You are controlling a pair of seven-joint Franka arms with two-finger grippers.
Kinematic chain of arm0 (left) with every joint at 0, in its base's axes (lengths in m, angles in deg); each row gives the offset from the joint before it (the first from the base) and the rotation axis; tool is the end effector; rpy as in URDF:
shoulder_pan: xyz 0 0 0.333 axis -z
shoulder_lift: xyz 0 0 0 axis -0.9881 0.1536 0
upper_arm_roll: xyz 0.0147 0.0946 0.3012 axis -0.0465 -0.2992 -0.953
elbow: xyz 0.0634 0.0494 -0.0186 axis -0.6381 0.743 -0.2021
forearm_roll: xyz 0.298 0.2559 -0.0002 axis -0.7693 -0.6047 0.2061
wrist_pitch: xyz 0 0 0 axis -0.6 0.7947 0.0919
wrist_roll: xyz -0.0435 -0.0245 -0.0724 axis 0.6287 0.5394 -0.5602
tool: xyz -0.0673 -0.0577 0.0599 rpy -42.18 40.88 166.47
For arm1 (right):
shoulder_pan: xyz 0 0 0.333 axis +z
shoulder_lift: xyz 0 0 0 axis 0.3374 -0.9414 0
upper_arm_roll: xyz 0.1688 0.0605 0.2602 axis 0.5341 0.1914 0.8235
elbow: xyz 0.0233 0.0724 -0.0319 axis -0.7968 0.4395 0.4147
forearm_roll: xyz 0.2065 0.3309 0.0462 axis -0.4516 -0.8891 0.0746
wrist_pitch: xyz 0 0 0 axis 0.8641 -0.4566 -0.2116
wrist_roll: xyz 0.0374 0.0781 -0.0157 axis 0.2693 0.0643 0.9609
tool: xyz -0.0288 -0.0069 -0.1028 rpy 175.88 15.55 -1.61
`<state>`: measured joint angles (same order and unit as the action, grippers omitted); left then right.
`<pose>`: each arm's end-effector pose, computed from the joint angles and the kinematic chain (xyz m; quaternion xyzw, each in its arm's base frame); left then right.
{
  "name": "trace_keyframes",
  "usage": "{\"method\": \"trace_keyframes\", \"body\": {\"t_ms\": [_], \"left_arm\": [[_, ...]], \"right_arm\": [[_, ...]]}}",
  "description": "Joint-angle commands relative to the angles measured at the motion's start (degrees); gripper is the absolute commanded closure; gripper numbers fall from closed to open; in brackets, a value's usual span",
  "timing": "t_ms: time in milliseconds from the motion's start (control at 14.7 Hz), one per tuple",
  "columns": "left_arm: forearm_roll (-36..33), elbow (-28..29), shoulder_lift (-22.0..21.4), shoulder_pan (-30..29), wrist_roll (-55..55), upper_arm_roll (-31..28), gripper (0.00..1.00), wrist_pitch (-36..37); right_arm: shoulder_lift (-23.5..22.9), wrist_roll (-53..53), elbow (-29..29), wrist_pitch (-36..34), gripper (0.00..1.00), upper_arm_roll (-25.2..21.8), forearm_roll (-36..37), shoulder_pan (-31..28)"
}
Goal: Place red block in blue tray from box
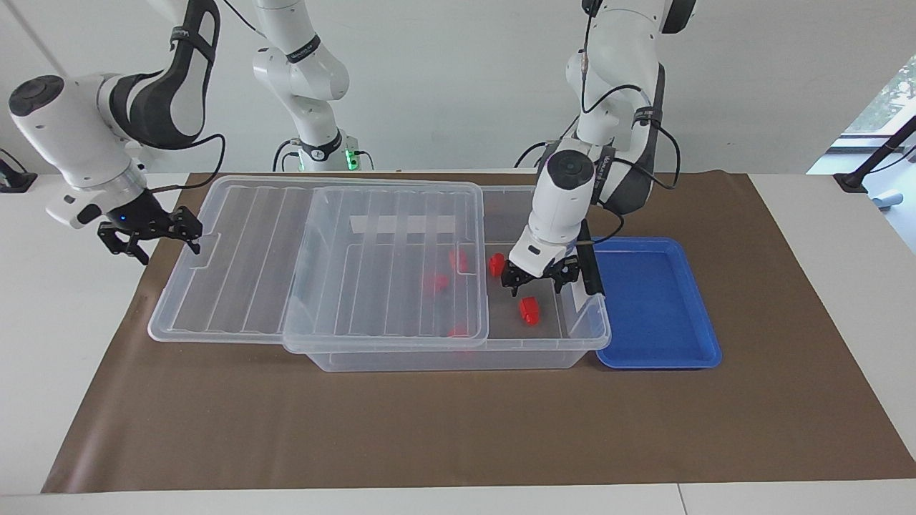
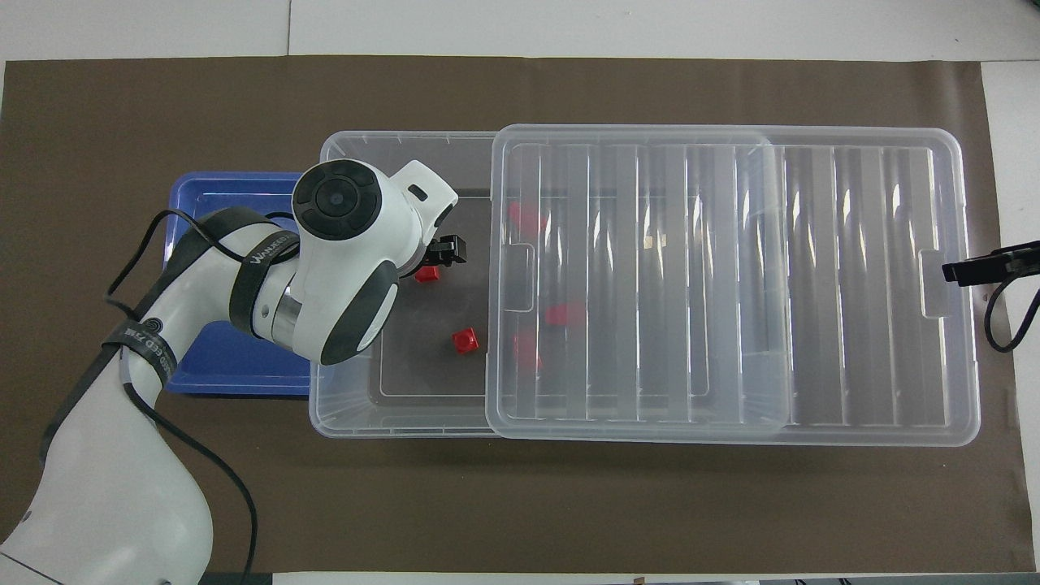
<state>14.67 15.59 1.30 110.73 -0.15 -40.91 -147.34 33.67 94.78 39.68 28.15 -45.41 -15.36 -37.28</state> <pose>0.5507 -0.3219 0.3586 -0.9997 0.0059 -0.0211 0.0064 0.5469 -0.1533 0.4894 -0.9928 -0.1162 -0.0252 0.0164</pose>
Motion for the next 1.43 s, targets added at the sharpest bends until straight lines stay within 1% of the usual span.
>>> {"method": "trace_keyframes", "body": {"t_ms": [0,273,409,477,545,614,682,750,818,886,955,1091,1159,1227,1364], "left_arm": [[-2.02,2.34,1.99,1.02,2.82,-0.88,0.00,-5.88],[-2.02,5.08,2.17,1.02,2.82,-0.79,0.00,-9.24],[-2.02,6.13,2.08,1.11,2.82,-0.79,0.00,-10.64],[-2.02,6.40,2.08,1.46,2.91,-0.79,0.00,-10.82],[-2.02,6.40,2.08,1.46,2.91,-0.79,0.07,-11.09],[-2.02,6.31,2.08,1.55,2.91,-0.79,0.27,-11.44],[-2.10,6.31,2.08,1.81,2.91,-0.79,0.60,-11.53],[-2.02,6.31,2.08,1.90,3.43,-0.79,0.98,-11.53],[-2.02,6.23,2.08,1.90,3.87,-0.79,1.00,-11.44],[-2.02,6.05,2.08,1.82,4.05,-0.71,1.00,-11.79],[-2.02,5.96,2.08,1.82,4.05,-0.70,1.00,-12.05],[-2.02,5.96,1.38,1.73,3.96,-0.79,1.00,-11.53],[-2.02,5.87,0.59,1.64,3.87,-0.79,1.00,-11.01],[-2.02,5.96,-1.33,1.38,3.87,-0.79,1.00,-10.39],[-2.02,5.87,-4.76,1.11,3.70,-0.79,1.00,-6.45]], "right_arm": [[-0.33,-5.48,-7.15,-8.27,0.00,0.64,0.93,1.66],[3.71,-12.68,-11.89,-17.59,0.00,1.26,2.42,5.43],[3.89,-16.29,-14.88,-22.25,0.00,1.44,2.42,6.05],[4.06,-17.35,-15.33,-23.57,0.00,1.87,2.42,6.14],[4.68,-17.79,-14.64,-23.93,0.00,2.75,2.51,6.14],[5.12,-18.32,-14.11,-24.20,0.00,2.75,2.51,6.06],[5.12,-18.67,-14.02,-24.03,0.00,2.75,2.51,5.97],[5.21,-18.76,-13.75,-23.59,0.00,2.84,2.42,5.97],[5.30,-19.72,-13.66,-23.59,0.00,2.84,2.42,6.14],[5.38,-21.82,-13.14,-23.50,0.00,3.19,2.51,6.23],[5.56,-23.67,-12.87,-23.32,0.00,3.46,2.51,7.62],[5.56,-24.74,-12.87,-22.53,0.00,3.54,2.51,8.51],[5.56,-24.83,-12.87,-22.36,0.00,3.55,2.42,9.13],[5.56,-24.83,-12.70,-22.01,0.00,3.55,2.51,9.39],[5.56,-25.61,-12.61,-21.83,0.00,3.55,2.42,9.57]]}}
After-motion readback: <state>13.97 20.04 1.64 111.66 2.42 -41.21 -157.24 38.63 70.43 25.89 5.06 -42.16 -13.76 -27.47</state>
